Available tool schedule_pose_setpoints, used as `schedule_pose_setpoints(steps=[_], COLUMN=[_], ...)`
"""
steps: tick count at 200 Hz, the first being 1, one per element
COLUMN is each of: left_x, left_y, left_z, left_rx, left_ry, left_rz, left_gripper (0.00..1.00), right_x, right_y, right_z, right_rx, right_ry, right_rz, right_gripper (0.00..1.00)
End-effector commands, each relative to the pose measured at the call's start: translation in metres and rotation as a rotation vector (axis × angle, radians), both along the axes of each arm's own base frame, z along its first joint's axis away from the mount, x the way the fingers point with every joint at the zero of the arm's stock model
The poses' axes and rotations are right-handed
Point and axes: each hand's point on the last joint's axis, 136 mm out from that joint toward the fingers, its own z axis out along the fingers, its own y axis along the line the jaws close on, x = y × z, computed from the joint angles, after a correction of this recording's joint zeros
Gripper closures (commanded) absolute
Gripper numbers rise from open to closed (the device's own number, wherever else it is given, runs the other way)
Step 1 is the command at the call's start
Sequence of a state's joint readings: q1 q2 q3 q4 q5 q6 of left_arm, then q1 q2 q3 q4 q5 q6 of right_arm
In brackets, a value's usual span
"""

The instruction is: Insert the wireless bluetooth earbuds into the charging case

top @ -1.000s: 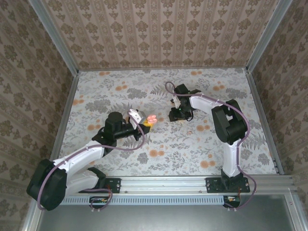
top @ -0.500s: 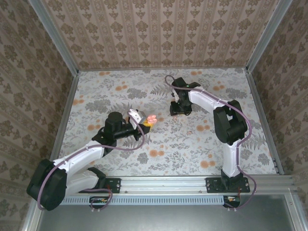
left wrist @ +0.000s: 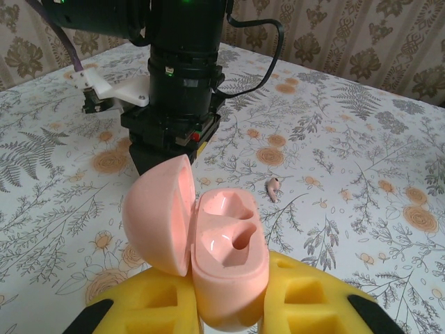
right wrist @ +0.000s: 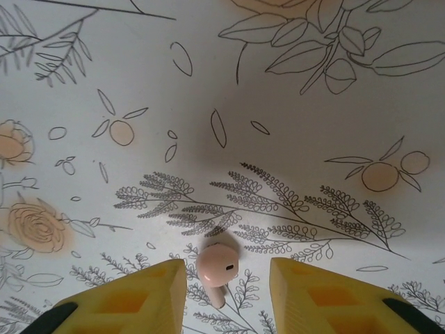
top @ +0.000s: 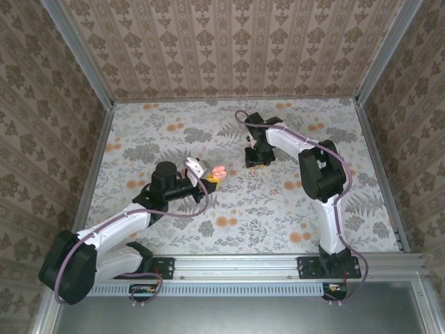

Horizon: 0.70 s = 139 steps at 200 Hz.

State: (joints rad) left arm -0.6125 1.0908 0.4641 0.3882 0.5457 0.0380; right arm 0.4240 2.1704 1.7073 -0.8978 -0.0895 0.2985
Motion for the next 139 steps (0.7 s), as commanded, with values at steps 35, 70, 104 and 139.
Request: schedule_pose_setpoints(steps=[35,70,104,139], left_x=[0.0,0.0,0.0,0.0], left_y=[0.0,-0.001,0.0,0.0], left_z=[0.01,0.01,0.01,0.009], left_rx=[-0.02,-0.025,-0.026,-0.023], left_ry=[-0.015,-0.016,-0.016,-0.014], left_rz=[-0.011,-0.016,-0.013,-0.012], left_gripper=[0.84,0.84,0.84,0.84], right_x=[-0.008,-0.011,-0.012,-0.015], right_y=[0.005,0.01,0.01,0.007], right_z=[-0.004,-0.008,-0.01,-0.015], right_rx=[0.005,0.02,0.006,-0.027], right_ry=[0.062,0.082,0.091,0.104], right_rz=[-0.016,-0.015,-0.016,-0.013], right_gripper=[0.66,0.68,0.68,0.68])
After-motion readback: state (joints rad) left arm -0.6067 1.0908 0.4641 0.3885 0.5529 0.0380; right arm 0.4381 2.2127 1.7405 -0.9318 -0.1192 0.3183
